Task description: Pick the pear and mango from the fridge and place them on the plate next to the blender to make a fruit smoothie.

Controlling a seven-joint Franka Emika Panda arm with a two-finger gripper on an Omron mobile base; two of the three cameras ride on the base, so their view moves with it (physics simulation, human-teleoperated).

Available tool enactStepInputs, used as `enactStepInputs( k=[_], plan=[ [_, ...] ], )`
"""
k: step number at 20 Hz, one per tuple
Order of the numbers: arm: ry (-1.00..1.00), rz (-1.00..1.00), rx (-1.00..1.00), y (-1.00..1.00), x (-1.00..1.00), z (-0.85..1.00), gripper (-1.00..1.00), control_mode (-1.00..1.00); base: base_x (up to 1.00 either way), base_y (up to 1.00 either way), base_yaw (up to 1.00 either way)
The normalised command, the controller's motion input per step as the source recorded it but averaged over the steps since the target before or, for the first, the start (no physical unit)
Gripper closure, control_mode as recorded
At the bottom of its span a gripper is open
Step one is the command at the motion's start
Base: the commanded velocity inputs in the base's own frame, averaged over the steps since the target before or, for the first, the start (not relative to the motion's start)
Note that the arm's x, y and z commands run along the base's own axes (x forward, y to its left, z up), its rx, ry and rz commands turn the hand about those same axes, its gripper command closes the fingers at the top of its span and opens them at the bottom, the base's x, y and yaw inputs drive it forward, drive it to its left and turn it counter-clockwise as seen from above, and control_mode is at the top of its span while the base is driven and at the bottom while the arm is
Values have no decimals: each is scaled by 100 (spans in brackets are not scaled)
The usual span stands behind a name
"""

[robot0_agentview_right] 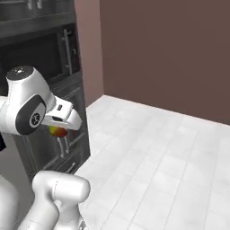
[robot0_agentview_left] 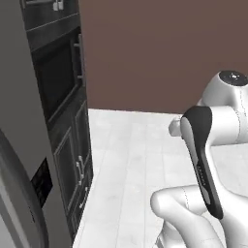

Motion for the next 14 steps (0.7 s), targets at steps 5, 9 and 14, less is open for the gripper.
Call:
enactStepInputs(
  k=[5, 9, 14],
  plan=[
    [0, 0, 0, 0, 0, 0, 100, 100, 0, -59, -77],
    [0, 0, 0, 0, 0, 0, 100, 100, 1, -63, -74],
    [0, 0, 0, 0, 0, 0, 100, 100, 25, -37, -70]
  ],
)
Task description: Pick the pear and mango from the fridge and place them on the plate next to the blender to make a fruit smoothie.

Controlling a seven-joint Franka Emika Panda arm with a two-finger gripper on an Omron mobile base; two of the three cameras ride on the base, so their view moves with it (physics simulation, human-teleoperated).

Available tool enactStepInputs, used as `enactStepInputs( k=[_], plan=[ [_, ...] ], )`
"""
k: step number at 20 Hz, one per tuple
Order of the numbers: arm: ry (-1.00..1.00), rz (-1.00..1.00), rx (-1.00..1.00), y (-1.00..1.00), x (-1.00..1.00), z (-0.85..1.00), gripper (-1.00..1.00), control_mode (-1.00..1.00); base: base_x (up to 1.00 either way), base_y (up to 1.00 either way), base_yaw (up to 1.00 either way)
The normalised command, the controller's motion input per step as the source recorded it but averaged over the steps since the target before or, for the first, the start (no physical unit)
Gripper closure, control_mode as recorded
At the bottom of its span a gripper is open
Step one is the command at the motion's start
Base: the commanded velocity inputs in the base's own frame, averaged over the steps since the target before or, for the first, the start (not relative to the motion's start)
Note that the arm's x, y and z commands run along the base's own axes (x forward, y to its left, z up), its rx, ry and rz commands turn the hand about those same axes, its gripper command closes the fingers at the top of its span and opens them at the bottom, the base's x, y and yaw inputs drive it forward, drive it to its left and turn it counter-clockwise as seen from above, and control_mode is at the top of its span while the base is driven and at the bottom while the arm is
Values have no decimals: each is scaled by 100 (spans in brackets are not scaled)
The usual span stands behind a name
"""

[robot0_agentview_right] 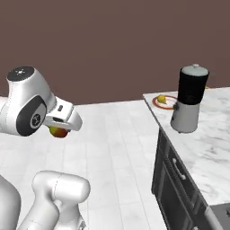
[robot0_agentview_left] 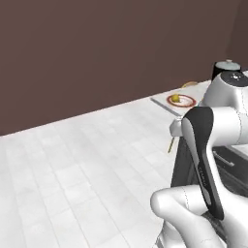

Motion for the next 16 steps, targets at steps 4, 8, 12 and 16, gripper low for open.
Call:
enactStepInputs(
  k=[4, 8, 12, 16],
  plan=[
    [0, 0, 0, 0, 0, 0, 100, 100, 67, -8, -62],
    [0, 0, 0, 0, 0, 0, 100, 100, 98, 15, -53],
    [0, 0, 0, 0, 0, 0, 100, 100, 100, 49, -48],
    [0, 0, 0, 0, 0, 0, 100, 100, 100, 56, -46]
  ],
)
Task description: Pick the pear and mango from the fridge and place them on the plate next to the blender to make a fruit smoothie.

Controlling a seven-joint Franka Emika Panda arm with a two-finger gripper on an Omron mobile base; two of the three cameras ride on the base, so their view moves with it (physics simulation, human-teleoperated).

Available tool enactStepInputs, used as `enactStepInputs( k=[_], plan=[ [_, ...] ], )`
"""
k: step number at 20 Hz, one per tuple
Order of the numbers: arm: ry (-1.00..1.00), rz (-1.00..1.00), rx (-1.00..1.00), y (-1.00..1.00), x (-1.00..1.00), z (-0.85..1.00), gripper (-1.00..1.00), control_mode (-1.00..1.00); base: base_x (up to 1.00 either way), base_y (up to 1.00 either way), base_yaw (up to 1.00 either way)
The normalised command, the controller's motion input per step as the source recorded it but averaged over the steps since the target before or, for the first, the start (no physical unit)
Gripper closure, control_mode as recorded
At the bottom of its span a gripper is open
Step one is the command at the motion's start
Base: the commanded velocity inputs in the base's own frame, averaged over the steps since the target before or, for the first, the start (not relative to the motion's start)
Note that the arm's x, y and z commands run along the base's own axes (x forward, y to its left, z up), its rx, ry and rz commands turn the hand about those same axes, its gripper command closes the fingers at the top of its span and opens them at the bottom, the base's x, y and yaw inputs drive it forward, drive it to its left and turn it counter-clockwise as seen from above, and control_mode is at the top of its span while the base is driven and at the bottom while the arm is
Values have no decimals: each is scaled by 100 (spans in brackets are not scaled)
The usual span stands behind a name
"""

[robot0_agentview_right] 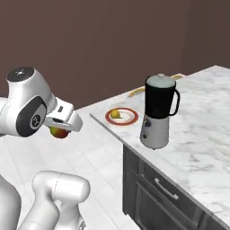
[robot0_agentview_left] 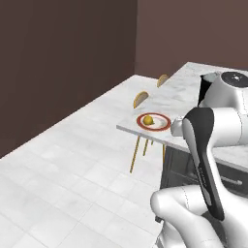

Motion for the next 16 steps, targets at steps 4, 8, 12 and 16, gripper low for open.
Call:
enactStepInputs(
  k=[4, 8, 12, 16],
  plan=[
    [0, 0, 0, 0, 0, 0, 100, 100, 100, 40, -45],
    [0, 0, 0, 0, 0, 0, 100, 100, 88, 21, -49],
    [0, 0, 0, 0, 0, 0, 100, 100, 65, 2, -58],
    [0, 0, 0, 0, 0, 0, 100, 100, 38, 15, -52]
  ],
)
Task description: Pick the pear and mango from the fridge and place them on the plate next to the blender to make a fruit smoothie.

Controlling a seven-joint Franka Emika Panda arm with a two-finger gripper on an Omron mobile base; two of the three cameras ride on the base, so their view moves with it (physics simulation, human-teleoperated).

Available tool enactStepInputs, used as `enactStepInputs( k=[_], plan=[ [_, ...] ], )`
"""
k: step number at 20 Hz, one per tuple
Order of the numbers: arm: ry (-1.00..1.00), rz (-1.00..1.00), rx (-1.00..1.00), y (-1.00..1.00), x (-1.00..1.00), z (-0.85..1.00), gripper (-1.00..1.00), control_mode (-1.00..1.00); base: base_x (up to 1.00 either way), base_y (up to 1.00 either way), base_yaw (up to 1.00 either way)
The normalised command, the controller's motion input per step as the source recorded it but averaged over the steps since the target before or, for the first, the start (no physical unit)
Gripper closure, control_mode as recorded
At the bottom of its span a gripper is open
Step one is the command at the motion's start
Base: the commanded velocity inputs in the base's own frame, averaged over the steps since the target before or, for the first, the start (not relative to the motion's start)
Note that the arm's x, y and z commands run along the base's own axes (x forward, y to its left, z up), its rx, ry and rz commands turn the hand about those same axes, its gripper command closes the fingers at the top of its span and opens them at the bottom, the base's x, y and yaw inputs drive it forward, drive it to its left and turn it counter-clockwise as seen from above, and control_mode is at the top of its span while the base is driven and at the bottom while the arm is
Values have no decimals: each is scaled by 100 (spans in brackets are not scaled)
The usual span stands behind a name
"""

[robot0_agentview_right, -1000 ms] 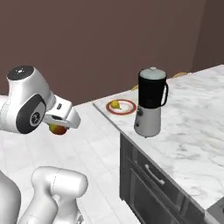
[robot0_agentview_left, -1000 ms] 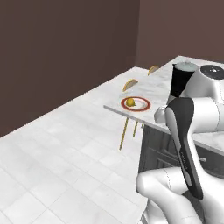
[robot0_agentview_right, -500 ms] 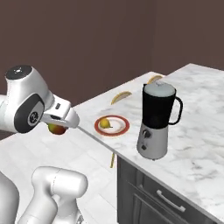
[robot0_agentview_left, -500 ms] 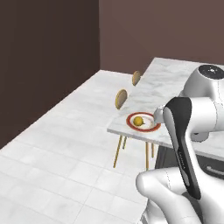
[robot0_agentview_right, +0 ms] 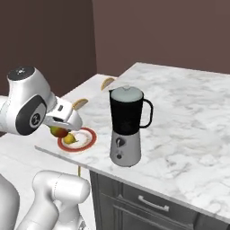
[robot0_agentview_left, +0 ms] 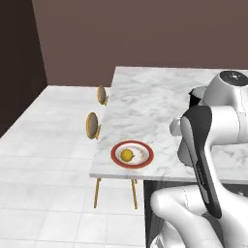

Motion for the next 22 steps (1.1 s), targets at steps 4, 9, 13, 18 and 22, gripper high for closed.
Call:
enactStepInputs(
  k=[4, 9, 13, 18, 22],
  plan=[
    [0, 0, 0, 0, 0, 0, 100, 100, 5, 38, -31],
    [0, 0, 0, 0, 0, 0, 100, 100, 0, 55, -18],
    [0, 0, 0, 0, 0, 0, 100, 100, 8, 35, -15],
    [0, 0, 0, 0, 0, 0, 100, 100, 22, 36, -7],
    [0, 0, 0, 0, 0, 0, 100, 100, 52, 31, -6]
  ],
)
